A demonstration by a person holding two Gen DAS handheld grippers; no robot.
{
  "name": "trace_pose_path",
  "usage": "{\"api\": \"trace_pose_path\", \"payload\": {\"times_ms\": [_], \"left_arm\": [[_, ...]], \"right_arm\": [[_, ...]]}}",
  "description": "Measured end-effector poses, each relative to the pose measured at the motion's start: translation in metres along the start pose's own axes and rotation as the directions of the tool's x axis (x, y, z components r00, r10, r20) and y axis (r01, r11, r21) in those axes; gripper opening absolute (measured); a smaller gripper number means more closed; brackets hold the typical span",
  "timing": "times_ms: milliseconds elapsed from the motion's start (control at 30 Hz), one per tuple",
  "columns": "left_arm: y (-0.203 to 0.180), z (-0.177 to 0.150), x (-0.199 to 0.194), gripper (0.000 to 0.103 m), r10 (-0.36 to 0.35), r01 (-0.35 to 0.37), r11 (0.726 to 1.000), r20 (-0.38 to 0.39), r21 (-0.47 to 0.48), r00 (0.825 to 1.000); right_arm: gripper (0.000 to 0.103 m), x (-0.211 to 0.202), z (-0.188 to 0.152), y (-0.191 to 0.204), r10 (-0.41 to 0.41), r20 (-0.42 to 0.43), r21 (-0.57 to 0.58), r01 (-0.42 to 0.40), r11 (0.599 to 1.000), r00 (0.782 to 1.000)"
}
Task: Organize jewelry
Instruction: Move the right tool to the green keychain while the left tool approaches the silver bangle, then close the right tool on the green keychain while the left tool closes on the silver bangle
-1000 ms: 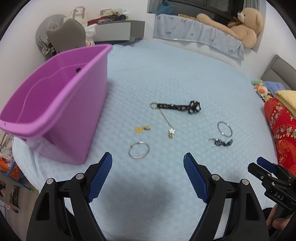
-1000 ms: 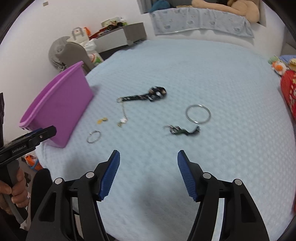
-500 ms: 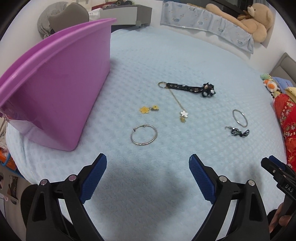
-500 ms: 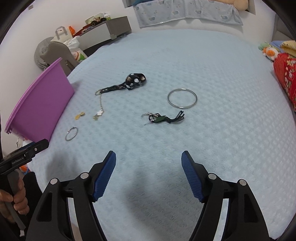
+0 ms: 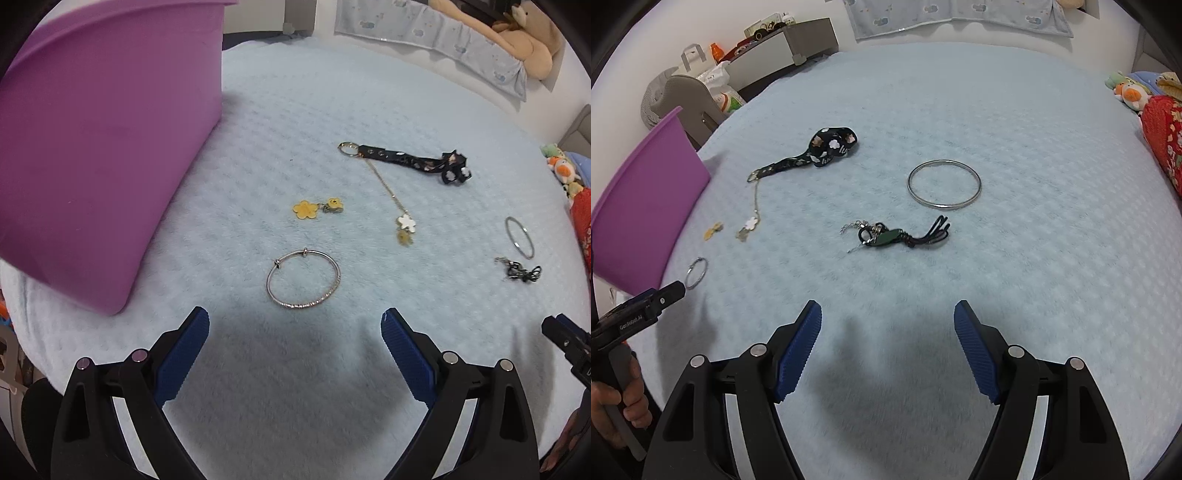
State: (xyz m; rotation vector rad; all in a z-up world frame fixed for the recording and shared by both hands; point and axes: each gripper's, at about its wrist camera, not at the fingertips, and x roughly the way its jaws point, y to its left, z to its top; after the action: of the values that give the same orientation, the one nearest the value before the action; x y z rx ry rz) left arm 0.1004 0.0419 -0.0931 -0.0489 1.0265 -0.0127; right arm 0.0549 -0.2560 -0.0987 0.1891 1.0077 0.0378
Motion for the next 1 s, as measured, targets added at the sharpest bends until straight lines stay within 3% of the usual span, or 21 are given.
{"api": "trace_pose_path", "payload": {"times_ms": [533,1000], "left_arm": [[-0.003,0.006,0.033,0.093,0.016,-0.016,1.0,0.004,0.007,1.0],[-0.009,0.011,0.048,0.097,0.049,-0.05,0.999,0.029,0.019,0.998]], "right_arm": [[0.071,0.05,0.03,-0.001,-0.049,-0.027,0.003,0.049,0.999,0.998],[0.072,0.066,0.037,0.003,-0.067,-0.005,-0.023,0.067,0.998,0.998]]}}
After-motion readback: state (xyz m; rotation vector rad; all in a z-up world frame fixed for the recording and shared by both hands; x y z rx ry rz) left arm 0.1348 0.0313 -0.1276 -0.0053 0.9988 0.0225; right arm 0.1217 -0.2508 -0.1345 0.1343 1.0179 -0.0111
